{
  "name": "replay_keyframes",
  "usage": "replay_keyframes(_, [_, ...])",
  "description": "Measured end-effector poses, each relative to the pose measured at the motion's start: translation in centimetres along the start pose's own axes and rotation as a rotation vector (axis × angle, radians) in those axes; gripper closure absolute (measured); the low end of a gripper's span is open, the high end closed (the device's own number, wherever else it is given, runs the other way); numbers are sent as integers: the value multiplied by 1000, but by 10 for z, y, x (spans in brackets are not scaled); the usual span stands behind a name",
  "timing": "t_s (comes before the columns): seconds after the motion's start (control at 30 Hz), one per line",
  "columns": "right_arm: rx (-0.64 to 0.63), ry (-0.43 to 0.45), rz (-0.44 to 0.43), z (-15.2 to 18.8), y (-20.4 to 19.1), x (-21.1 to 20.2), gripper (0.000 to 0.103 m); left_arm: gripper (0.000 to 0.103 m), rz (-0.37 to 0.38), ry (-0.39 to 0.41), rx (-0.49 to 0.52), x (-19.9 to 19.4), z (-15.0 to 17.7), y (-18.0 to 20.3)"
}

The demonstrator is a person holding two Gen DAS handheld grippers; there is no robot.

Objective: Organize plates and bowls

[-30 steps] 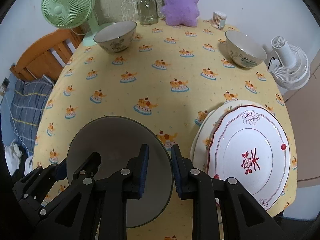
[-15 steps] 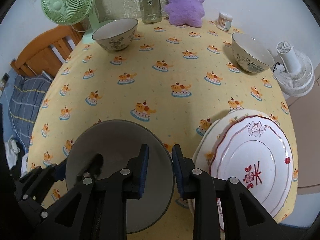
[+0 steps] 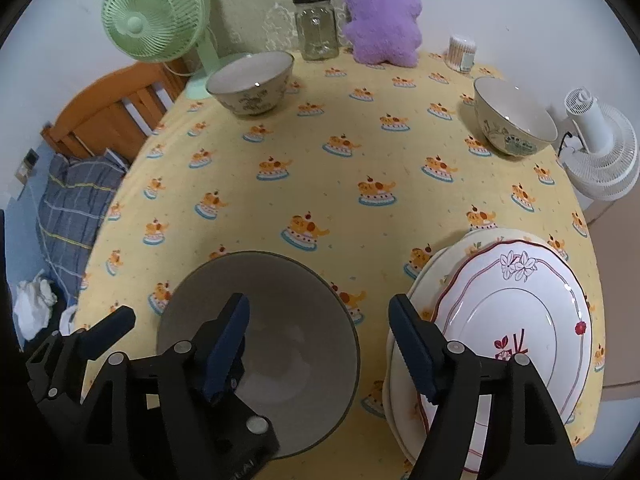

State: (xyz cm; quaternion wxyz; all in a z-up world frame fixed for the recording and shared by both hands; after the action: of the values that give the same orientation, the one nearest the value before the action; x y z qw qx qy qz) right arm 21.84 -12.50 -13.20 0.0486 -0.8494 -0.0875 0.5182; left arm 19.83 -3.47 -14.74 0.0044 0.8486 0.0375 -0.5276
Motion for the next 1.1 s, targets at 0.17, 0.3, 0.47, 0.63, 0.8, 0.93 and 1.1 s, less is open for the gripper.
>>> replay_keyframes(0.17, [-13, 42, -8, -5, -1, -18, 24, 8, -9, 49, 0, -17, -6, 1])
replay_keyframes(0.3, [-25, 88, -27, -14, -4, -34, 24, 8, -7, 100, -5, -35, -15, 1])
replay_keyframes(0.47, [-55, 127, -23, -30, -10, -53, 24, 9, -16, 152, -15, -53, -32, -1])
replay_keyframes(0.63, [-79, 159, -31, -50, -19, -63, 24, 9, -23, 189, -29, -63, -51, -8])
replay_keyframes(0.8, [-82, 178, -23, -75, -28, -62, 24, 9, -29, 206, -36, -63, -74, -16])
replay_keyframes(0.93, [-77, 190, -10, -94, -32, -59, 24, 10, -27, 219, -31, -60, -94, -22])
replay_keyframes(1.1, [-70, 203, 5, -121, -39, -51, 24, 11, -16, 232, -25, -52, -122, -29])
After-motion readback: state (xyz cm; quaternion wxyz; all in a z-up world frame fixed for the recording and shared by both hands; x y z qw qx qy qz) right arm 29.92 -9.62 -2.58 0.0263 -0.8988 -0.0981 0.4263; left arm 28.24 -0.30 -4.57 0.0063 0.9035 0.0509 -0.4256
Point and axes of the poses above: each gripper's, at about its wrist camera, not at the fingertips, and x roughly the way its jaws point, y to its right, z to its underside, the point moved 9 cm from there along x, roughly the way its jaws point, and after that the axes turned 3 degrees about -z, right-handed, at the moved point
